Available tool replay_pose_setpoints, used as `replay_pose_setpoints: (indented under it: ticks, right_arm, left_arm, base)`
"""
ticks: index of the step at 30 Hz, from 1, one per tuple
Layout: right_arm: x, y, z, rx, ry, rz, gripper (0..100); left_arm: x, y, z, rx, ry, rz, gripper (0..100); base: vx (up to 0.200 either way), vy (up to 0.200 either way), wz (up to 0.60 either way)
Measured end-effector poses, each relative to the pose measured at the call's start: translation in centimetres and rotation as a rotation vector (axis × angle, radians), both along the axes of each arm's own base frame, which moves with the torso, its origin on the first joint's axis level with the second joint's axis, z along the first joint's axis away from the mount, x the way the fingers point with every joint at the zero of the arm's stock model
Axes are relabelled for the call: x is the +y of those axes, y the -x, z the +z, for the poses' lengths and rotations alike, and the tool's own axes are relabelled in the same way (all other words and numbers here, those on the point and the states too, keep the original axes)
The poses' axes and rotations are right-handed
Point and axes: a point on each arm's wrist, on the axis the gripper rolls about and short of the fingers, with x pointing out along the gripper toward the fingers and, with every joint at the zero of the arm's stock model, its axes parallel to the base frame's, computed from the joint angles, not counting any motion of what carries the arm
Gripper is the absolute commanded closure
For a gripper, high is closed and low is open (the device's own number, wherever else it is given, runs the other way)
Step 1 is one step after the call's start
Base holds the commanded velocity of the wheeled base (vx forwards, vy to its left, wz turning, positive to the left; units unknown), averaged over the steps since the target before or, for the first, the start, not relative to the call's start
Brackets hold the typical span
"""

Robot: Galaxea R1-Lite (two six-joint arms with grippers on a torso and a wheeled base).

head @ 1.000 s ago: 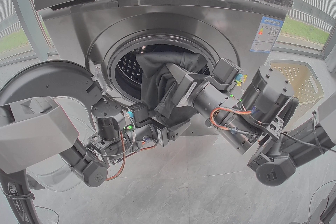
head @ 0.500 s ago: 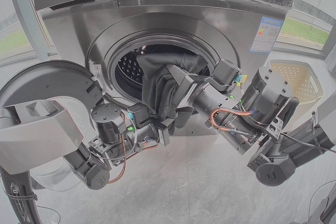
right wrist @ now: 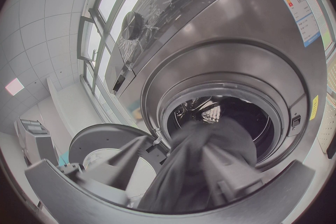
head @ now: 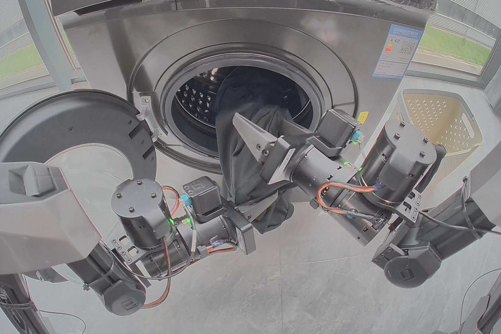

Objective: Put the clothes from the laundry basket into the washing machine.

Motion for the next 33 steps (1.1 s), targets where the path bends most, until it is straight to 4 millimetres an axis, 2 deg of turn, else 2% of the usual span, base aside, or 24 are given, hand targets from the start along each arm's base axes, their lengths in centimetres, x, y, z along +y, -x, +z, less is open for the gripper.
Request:
replay_pose_setpoints:
  ticks: [10,16,23,28,33]
  right_arm:
    - [-0.9,-0.1,-0.4,0.005,0.008,-0.024,0]
    - [-1.8,0.1,-0.7,0.001,0.040,-0.044,0]
    - [-3.9,-0.1,-2.4,0.041,0.116,-0.069,0]
    - [-5.5,0.0,-4.5,0.084,0.192,-0.056,0]
    - [-5.8,-0.5,-5.7,0.104,0.238,-0.064,0]
  left_arm:
    - [0.8,-0.6,1.1,-0.026,0.030,0.042,100]
    - [3.1,-2.3,1.3,-0.031,0.035,0.156,100]
    - [4.5,-3.0,2.5,-0.056,0.069,0.207,100]
    - [4.8,-2.5,4.4,-0.104,0.112,0.206,100]
    - [5.0,-1.7,6.0,-0.147,0.145,0.193,100]
  base:
    - [0.000,0.000,0.00]
    - [0.000,0.000,0.00]
    - [0.000,0.000,0.00]
    - [0.000,0.000,0.00]
    - [0.000,0.000,0.00]
